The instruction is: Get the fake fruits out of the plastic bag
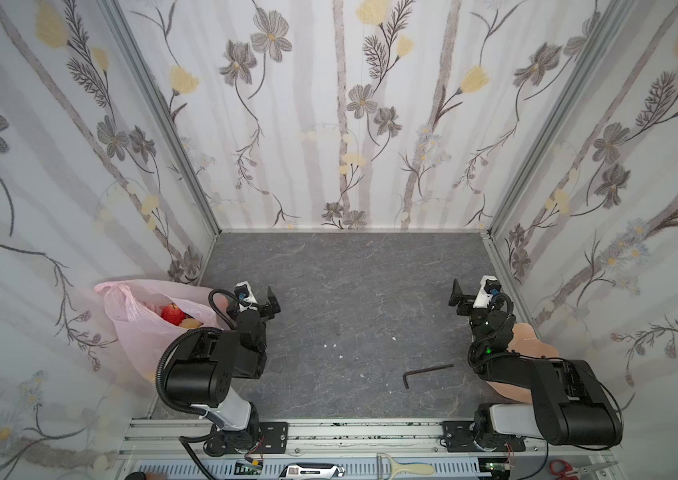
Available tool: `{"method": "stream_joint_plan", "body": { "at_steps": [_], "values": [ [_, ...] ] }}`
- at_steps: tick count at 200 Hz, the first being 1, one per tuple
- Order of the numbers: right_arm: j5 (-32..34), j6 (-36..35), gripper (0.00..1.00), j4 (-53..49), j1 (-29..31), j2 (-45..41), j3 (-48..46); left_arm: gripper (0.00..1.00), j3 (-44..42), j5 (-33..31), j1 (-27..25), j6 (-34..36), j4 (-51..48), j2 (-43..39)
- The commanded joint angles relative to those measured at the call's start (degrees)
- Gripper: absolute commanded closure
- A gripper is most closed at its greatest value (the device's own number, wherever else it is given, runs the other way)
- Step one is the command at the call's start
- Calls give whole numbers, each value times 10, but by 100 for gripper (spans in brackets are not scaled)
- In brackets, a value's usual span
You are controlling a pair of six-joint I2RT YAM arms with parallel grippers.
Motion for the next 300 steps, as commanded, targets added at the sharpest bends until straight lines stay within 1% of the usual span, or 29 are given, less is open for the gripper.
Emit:
{"method": "stream_joint_plan", "body": {
  "at_steps": [1,166,170,178,183,201,223,233,247,257,264,278,292,300],
  "values": [
    [-3,-5,0,17,0,0,0,0,-1,-6,1,-5,27,1],
    [-4,-4,0,20,-2,0,-1,0,0,-3,2,-4,27,2],
    [-5,-4,0,20,-1,-1,-2,0,0,10,1,1,26,0],
    [-6,-8,0,24,0,-1,-4,0,0,62,-1,25,23,-5],
    [-6,-9,0,26,1,-1,-4,0,-5,85,-2,34,24,-10],
    [-20,-24,0,4,9,-12,2,0,-16,93,-4,39,20,-44],
    [-10,-26,0,4,14,-35,-9,0,-8,91,-16,50,-58,-121],
    [-2,-26,0,-4,16,-53,-11,0,13,91,-25,55,-124,-154],
    [8,-28,0,-46,21,-98,-9,0,55,80,-35,36,-229,-200],
    [16,-32,0,-90,28,-141,-1,0,85,65,-38,3,-294,-229],
    [26,-21,0,-120,32,-171,4,0,105,53,-39,-27,-332,-244],
    [21,31,0,-181,34,-228,24,0,143,11,-40,-118,-407,-271],
    [8,82,0,-253,37,-275,52,0,187,-33,-40,-213,-501,-294],
    [10,125,0,-299,39,-295,73,0,208,-29,-40,-240,-541,-310]
  ]
}}
